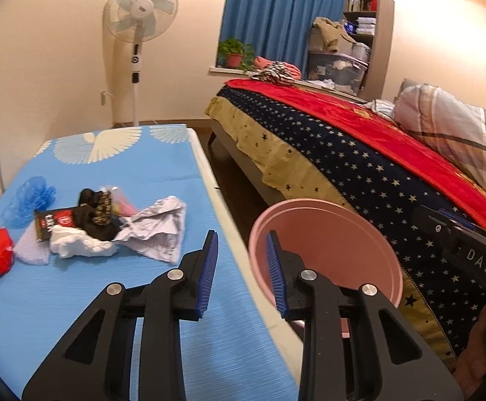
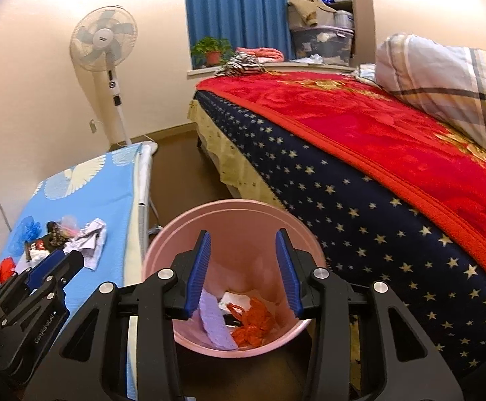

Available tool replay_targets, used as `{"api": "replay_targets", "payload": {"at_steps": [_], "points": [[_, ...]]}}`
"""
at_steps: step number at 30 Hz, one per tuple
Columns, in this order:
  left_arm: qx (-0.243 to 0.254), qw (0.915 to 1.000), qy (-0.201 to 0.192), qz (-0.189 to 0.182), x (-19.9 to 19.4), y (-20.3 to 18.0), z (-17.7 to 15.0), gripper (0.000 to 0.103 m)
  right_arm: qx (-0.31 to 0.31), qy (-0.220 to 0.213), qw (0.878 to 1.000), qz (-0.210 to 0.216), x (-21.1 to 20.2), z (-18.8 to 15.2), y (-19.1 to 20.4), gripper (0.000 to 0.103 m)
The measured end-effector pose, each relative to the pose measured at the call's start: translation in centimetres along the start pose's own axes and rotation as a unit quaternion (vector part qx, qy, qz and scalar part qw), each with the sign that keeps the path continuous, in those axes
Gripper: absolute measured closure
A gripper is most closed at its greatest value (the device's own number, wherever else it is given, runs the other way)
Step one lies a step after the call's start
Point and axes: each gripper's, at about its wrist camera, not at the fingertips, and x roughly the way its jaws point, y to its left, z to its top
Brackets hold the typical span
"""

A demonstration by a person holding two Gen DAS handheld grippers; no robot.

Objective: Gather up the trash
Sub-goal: 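Move both tools back toward the crumpled white paper on the mattress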

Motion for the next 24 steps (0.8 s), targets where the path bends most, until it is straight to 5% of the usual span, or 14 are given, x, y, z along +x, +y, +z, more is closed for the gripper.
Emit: {"api": "replay_targets", "payload": {"at_steps": [12, 24], "points": [[-0.050, 0.9961, -0.015, 0.071, -1.2, 5.5, -0.3, 0.073, 0.002, 0.015, 0.997, 0.074, 1.9, -0.8, 4.5, 0.074], [-0.111, 0.9804, -0.016, 0.162, -1.1, 11.8, -0.8, 0.073, 0.002, 0.049, 0.988, 0.148, 6.2, -1.3, 9.7, 0.074]]}}
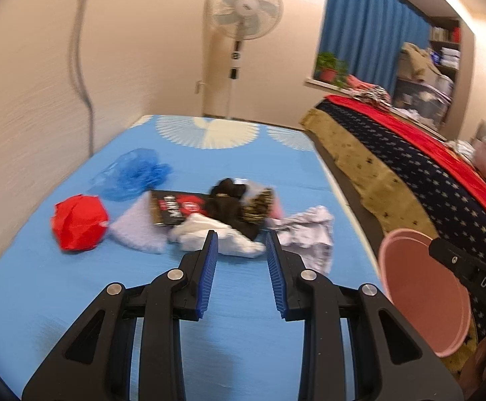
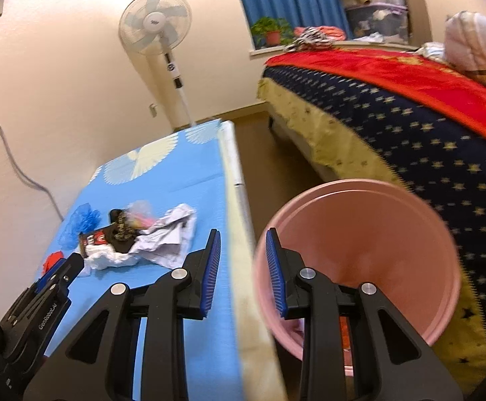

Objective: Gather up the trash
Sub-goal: 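Move both tools back toward the crumpled white paper on the mattress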

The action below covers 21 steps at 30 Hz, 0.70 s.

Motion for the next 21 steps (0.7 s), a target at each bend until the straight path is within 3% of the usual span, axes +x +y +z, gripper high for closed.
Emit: {"api": "replay_targets", "payload": {"at_steps": [10, 12, 14, 21], "points": [[-0.056, 0.9978, 0.020, 0.030, 2.3, 3.1, 0.0, 0.072, -0.011, 0.073, 0.996, 0.043, 6.8, -0.9, 3.6, 0.070], [-0.068, 0.9968, 0.028, 0.031, 3.1, 3.6, 0.0, 0.067, -0.016, 0.085, 0.995, 0.043, 7.8, -1.2, 3.9, 0.069], [-0.083, 0.9957, 0.031, 0.028, 3.6, 4.1, 0.1, 0.061, -0.016, 0.091, 0.995, 0.043, 8.4, -1.4, 4.0, 0.069], [-0.124, 0.9907, 0.058, -0.005, 5.7, 5.0, 0.0, 0.056, -0.029, 0.110, 0.993, 0.036, 9.8, -1.8, 4.7, 0.070]]}}
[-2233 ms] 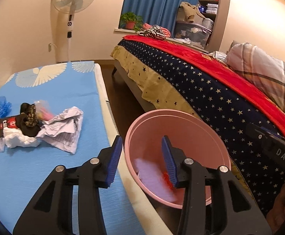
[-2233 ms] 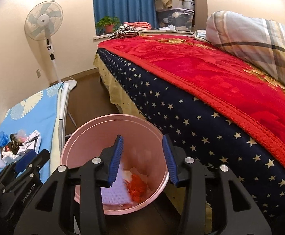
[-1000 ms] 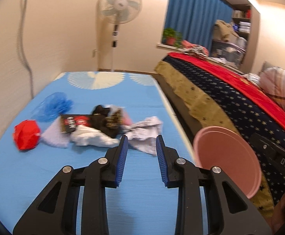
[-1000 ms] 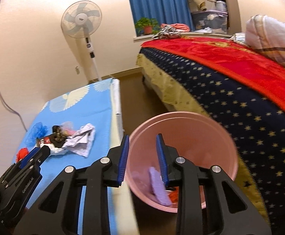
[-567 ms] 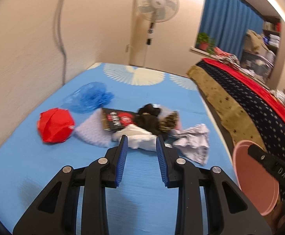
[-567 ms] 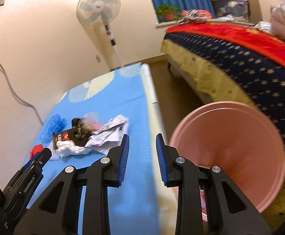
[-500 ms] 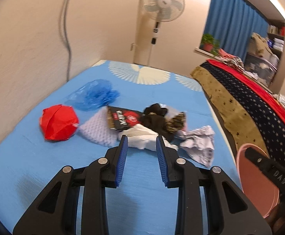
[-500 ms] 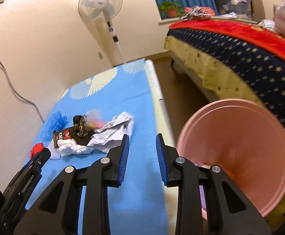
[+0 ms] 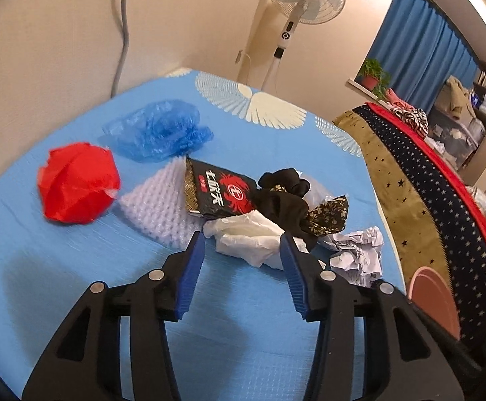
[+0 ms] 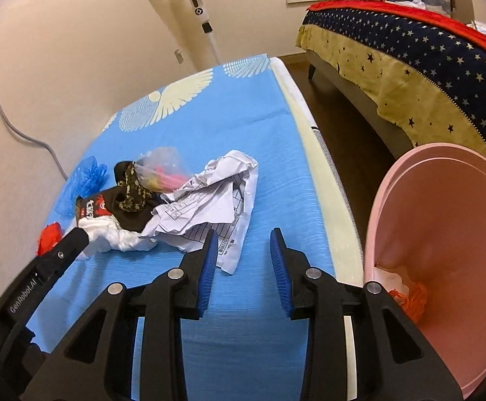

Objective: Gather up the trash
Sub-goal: 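Move both tools back toward the crumpled white paper on the mattress, then close the right gripper on the crumpled white paper while the left gripper grasps the white plastic bag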

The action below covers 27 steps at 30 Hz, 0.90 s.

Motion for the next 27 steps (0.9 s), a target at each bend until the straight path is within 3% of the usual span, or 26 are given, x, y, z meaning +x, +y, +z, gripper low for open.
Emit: {"api": "replay_targets", "payload": {"at_steps": [4, 6, 8, 11, 12, 17, 27], "points": [[-0.018, 0.9994, 0.021, -0.022, 1.0, 0.2, -0.1, 0.056, -0.009, 0.010, 1.000, -0.008, 0.5, -0.1, 0.3, 0.081], [-0.017, 0.9992, 0.024, -0.028, 1.2, 0.1, -0.1, 0.056, -0.006, 0.014, 1.000, -0.006, 0.6, -0.2, 0.3, 0.096], [-0.018, 0.9988, 0.028, -0.035, 1.3, 0.0, -0.1, 0.058, -0.003, 0.013, 1.000, -0.007, 0.6, -0.2, 0.1, 0.102], [-0.021, 0.9986, 0.030, -0.038, 1.2, 0.2, -0.1, 0.075, -0.004, 0.008, 1.000, -0.012, 0.2, -0.3, 0.1, 0.102], [-0.022, 0.9985, 0.028, -0.041, 1.2, 0.2, -0.1, 0.085, -0.006, 0.006, 1.000, -0.013, 0.0, -0.4, 0.2, 0.102], [-0.016, 0.9987, 0.018, -0.044, 0.2, 0.3, 0.2, 0.103, -0.007, -0.003, 1.000, -0.020, -1.0, -0.5, -0.2, 0.102], [-0.013, 0.9992, 0.002, -0.039, -1.9, 0.5, 0.2, 0.102, 0.001, -0.020, 1.000, -0.022, -3.4, -0.8, -1.0, 0.102]]}}
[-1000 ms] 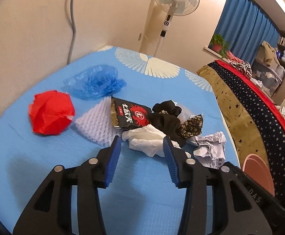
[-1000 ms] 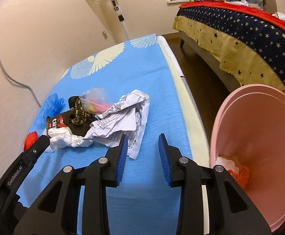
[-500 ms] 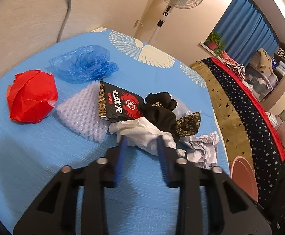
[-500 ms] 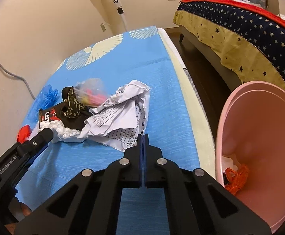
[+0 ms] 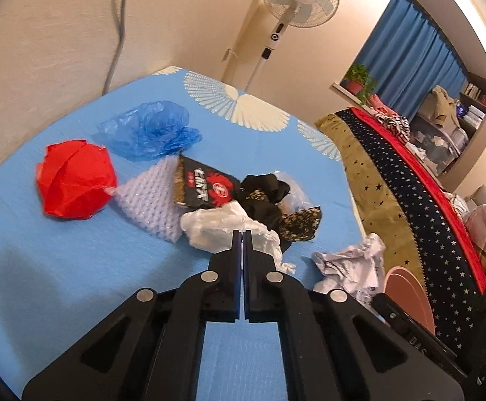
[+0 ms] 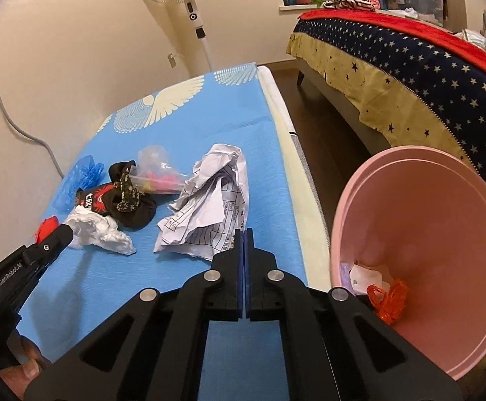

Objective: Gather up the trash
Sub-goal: 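Close the right gripper on the crumpled white paper while the left gripper grasps the white plastic bag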

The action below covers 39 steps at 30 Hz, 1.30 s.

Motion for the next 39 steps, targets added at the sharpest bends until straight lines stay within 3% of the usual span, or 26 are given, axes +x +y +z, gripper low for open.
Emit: {"api": "replay_targets", "payload": {"at_steps": [1, 2, 3, 5, 13, 19, 27, 31, 32, 33, 39], "points": [[-0.007, 1.0000, 0.000, 0.006, -0.1, 0.2, -0.1, 0.100, 0.003, 0.002, 1.000, -0.001, 0.0, -0.3, -0.2, 0.103], [-0.011, 0.9999, 0.001, 0.010, -0.1, 0.4, -0.2, 0.091, 0.007, 0.005, 1.000, 0.000, 0.0, -0.4, -0.3, 0.102], [-0.014, 0.9998, 0.001, 0.015, -0.2, 0.5, -0.3, 0.074, 0.010, 0.009, 1.000, 0.002, 0.1, -0.6, -0.5, 0.102], [-0.017, 0.9996, -0.003, 0.022, -0.3, 0.6, -0.5, 0.063, 0.010, 0.012, 1.000, 0.005, 0.2, -0.7, -0.5, 0.102], [-0.016, 0.9995, -0.011, 0.023, 0.8, 0.3, 0.1, 0.060, 0.011, 0.013, 1.000, 0.014, 0.4, -0.6, -1.0, 0.102], [-0.030, 0.9990, -0.008, 0.032, 2.2, 0.2, 0.6, 0.046, 0.005, 0.016, 1.000, 0.019, 0.8, -0.4, -1.0, 0.102], [-0.028, 0.9984, 0.020, 0.045, 3.9, 0.1, 1.0, 0.047, 0.000, 0.018, 1.000, 0.021, 0.9, -0.4, -0.8, 0.102], [-0.026, 0.9984, 0.028, 0.043, 3.8, 0.5, 0.7, 0.065, -0.001, 0.015, 1.000, 0.022, 0.6, -0.3, -0.6, 0.102], [-0.024, 0.9986, 0.026, 0.040, 3.6, 0.5, 0.7, 0.073, -0.001, 0.014, 1.000, 0.022, 0.5, -0.3, -0.6, 0.102], [-0.021, 0.9988, 0.024, 0.036, 3.5, 0.5, 0.8, 0.089, -0.001, 0.012, 1.000, 0.023, 0.2, -0.3, -0.5, 0.102], [-0.006, 0.9996, 0.014, 0.023, 1.8, 0.3, 0.8, 0.093, -0.001, -0.003, 1.000, 0.024, -1.7, -0.1, -0.2, 0.102]]}}
